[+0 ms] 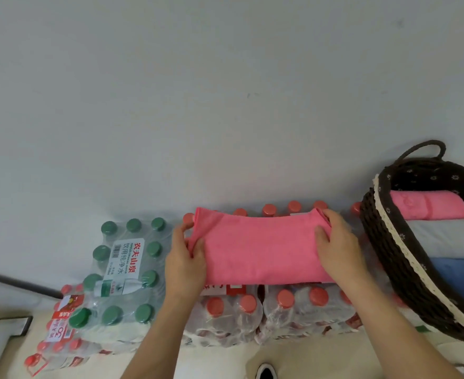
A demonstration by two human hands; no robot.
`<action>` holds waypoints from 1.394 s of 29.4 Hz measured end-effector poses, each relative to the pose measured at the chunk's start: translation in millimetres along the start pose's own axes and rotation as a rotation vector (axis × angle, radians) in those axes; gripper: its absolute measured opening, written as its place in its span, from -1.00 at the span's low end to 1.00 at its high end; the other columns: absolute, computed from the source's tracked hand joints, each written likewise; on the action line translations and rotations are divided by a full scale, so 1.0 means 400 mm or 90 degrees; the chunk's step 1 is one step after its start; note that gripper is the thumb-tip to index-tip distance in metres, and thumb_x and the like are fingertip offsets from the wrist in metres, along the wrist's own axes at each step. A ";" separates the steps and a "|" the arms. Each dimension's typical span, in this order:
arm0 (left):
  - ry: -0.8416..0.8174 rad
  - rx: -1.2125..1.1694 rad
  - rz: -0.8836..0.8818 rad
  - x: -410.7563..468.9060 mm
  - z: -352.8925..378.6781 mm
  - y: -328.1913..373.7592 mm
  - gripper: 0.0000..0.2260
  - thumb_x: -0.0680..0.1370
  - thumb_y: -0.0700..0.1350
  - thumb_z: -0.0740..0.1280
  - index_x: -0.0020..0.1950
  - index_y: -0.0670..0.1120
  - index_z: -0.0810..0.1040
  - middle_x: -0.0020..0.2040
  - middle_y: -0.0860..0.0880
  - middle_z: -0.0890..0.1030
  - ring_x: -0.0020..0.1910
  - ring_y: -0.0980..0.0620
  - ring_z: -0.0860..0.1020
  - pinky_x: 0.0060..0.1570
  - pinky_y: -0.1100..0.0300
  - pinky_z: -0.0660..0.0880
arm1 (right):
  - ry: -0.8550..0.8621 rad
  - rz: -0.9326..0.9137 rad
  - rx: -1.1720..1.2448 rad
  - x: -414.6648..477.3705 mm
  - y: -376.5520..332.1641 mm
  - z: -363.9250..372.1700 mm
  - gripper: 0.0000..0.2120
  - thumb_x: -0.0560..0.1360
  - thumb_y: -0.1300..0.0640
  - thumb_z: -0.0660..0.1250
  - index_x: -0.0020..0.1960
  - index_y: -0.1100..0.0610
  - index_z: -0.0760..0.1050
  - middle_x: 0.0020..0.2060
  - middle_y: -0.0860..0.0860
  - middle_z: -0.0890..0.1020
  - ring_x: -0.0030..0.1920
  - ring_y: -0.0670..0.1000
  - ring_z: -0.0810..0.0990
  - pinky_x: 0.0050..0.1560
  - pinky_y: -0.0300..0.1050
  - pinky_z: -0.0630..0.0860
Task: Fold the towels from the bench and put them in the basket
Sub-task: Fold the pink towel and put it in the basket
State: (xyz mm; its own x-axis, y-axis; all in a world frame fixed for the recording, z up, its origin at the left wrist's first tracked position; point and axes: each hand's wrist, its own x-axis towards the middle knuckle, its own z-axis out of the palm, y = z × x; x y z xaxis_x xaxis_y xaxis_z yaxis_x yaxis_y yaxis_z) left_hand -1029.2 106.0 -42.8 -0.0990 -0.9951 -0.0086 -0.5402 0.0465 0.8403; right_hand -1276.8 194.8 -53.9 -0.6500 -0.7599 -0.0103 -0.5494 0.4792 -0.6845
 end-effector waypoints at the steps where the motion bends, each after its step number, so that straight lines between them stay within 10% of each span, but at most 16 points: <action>1: 0.019 0.007 0.023 0.007 -0.054 -0.012 -0.65 0.57 -0.24 0.20 0.25 0.15 0.35 -0.12 0.12 0.54 -0.26 0.17 0.52 -0.29 0.16 0.40 | -0.004 -0.009 0.033 -0.021 -0.042 0.029 -0.63 0.60 0.15 0.18 0.40 0.06 0.32 0.21 0.13 0.53 0.17 0.23 0.52 0.06 0.02 0.45; 15: 0.006 0.200 -0.108 0.064 -0.339 -0.273 -0.52 0.52 -0.17 0.25 0.43 -0.03 0.27 0.01 -0.04 0.56 -0.02 -0.13 0.56 -0.11 0.02 0.45 | 0.047 -0.123 -0.135 -0.171 -0.211 0.282 -0.86 0.47 0.24 0.37 0.02 0.24 0.57 -0.07 0.14 0.56 -0.05 0.18 0.53 -0.09 0.00 0.48; 27: 0.019 0.142 -0.111 0.165 -0.333 -0.286 -0.95 0.56 -0.02 0.29 -0.03 0.04 0.48 -0.16 0.06 0.58 -0.14 -0.05 0.53 -0.19 0.12 0.35 | -0.004 -0.007 -0.103 -0.165 -0.257 0.302 -0.69 0.64 0.09 0.07 0.35 0.13 0.33 0.18 0.12 0.57 0.13 0.20 0.57 0.04 0.09 0.52; 41: 0.103 0.074 -0.062 0.160 -0.350 -0.276 -0.92 0.62 -0.08 0.19 0.07 -0.03 0.44 -0.19 0.01 0.54 -0.20 -0.08 0.49 -0.15 0.10 0.36 | 0.006 -0.043 -0.278 -0.166 -0.257 0.342 -0.60 0.62 0.09 0.06 0.45 0.05 0.22 0.36 0.14 0.41 0.14 0.23 0.57 -0.09 0.13 0.55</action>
State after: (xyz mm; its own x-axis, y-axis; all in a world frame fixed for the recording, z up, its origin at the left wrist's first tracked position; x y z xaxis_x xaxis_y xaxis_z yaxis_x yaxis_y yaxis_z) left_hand -858.7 25.1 -60.2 0.0882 -0.9961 0.0083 -0.6340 -0.0497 0.7718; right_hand -1105.4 136.2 -82.4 -0.6086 -0.7928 0.0324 -0.7599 0.5705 -0.3115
